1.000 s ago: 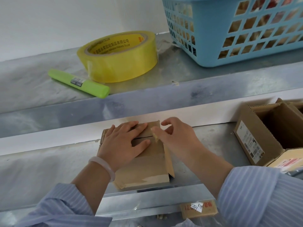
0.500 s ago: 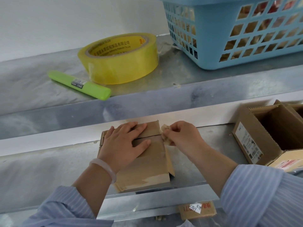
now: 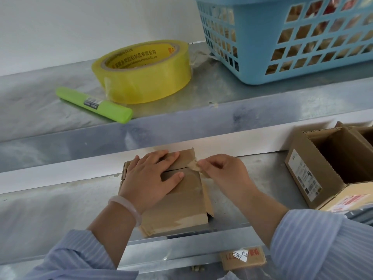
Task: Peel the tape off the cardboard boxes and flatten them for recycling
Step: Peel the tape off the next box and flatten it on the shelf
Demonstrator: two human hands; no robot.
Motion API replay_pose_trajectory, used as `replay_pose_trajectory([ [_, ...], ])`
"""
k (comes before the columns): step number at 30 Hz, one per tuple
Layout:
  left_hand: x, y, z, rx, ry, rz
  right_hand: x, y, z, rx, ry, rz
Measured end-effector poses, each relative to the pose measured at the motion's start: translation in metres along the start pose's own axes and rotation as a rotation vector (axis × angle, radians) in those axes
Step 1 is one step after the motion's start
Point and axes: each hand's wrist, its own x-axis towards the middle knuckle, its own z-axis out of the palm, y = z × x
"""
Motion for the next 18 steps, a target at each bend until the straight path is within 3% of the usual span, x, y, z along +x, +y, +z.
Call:
replay_pose_trajectory([
  [3, 0.0001, -0.0004, 0.0004, 0.013, 0.0, 0.005, 0.0058, -0.004, -0.0003, 0.164, -0.137, 0.191],
  [8, -0.0004, 0.0, -0.0002, 0.001, -0.004, 0.007, 0.0106, -0.0091, -0.0064, 0.124, -0.223, 0.218],
  [12, -0.0019, 0.0, -0.0011, -0.003, -0.006, 0.008, 0.006, -0.0052, -0.0032, 0.45, -0.339, 0.402],
  [14, -0.0016, 0.0002, -0.0011, 0.005, -0.011, 0.009, 0.0027, -0.0025, -0.0013, 0.607, -0.337, 0.468],
  [18, -0.0005, 0.0001, -0.0013, 0.002, -0.016, 0.005, 0.0017, -0.001, 0.0033, 0.665, -0.265, 0.505],
])
